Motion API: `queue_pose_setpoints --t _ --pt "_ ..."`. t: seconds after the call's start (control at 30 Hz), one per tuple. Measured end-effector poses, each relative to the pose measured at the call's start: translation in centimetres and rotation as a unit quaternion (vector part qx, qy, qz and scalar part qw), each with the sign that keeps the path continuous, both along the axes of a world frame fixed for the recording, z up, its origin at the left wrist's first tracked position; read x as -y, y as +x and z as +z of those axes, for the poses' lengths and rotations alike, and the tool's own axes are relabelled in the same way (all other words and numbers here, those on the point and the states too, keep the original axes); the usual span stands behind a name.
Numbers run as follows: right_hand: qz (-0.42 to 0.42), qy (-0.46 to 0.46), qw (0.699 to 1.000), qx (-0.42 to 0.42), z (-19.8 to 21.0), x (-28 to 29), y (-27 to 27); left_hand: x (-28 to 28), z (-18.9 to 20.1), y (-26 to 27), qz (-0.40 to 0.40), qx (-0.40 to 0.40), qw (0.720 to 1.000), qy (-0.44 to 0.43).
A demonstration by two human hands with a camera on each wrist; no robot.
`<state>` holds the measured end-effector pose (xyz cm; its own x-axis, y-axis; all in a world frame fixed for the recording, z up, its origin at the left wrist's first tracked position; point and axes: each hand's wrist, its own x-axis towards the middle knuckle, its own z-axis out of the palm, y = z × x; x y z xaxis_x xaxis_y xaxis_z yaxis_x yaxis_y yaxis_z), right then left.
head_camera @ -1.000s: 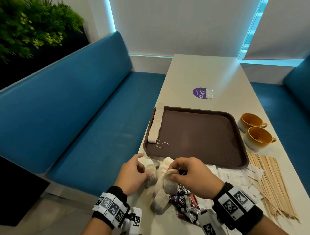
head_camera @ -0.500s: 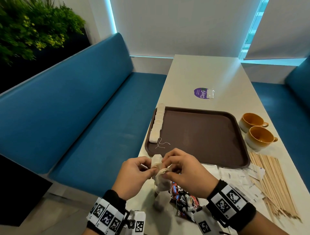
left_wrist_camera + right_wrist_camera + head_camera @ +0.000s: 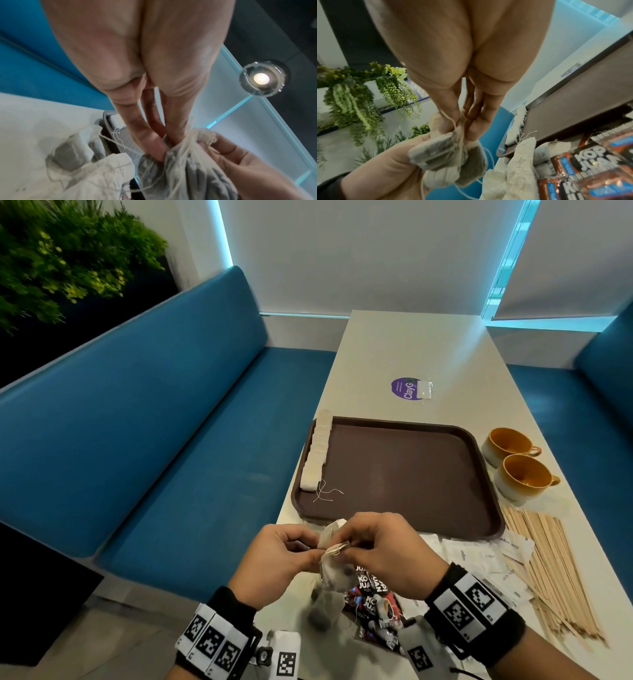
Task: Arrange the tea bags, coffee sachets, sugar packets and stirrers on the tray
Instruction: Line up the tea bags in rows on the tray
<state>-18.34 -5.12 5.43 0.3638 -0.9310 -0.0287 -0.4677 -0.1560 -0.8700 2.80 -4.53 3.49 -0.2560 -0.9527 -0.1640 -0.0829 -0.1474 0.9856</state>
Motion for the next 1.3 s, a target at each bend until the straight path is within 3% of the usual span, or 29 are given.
queue_pose_setpoints --t 0.13,0.2,0.3,0.4,0.53,0.83,0.93,1.07,1.17,1.3 --pt "-0.005 0.034 0.998 0.056 0.5 -0.1 -0.2 -0.1 -0.1 0.1 0.005 -0.031 0.999 0.008" --pt "-0.011 0.017 0.999 0.044 0.6 -0.1 -0.4 0.0 -0.5 0.4 0.035 -0.033 0.999 0.005" --pt "-0.004 -0.015 1.0 -0.008 1.0 -0.1 -0.7 0.5 -1.2 0.8 0.071 0.019 0.997 -0.034" --pt "0.038 0.019 0.998 0.036 1.9 -0.3 -0.7 0.6 -1.6 0.5 0.083 0.058 0.993 -0.057" --pt "0.021 0.046 0.994 0.092 1.7 0.2 -0.6 -0.1 -1.2 -0.1 0.031 0.049 0.995 -0.083" --pt "0.0 0.061 0.998 0.011 0.8 0.6 -0.6 -0.6 -1.8 0.0 -0.014 0.024 0.995 -0.1" --pt "0.014 0.072 0.997 0.023 1.2 0.5 -0.3 -0.5 -1.9 -0.3 -0.045 -0.054 0.997 -0.034" --pt "0.013 0.078 0.995 0.063 1.8 0.8 -0.2 -0.8 -1.2 -1.1 -0.092 -0.188 0.973 0.099" --pt "0.004 0.069 0.995 0.079 1.8 1.1 0.0 -1.0 -0.6 -1.7 -0.097 -0.189 0.97 0.118" --pt "-0.063 0.052 0.994 0.069 1.3 1.4 -0.1 -0.7 -0.7 -2.2 -0.017 -0.167 0.976 0.141"
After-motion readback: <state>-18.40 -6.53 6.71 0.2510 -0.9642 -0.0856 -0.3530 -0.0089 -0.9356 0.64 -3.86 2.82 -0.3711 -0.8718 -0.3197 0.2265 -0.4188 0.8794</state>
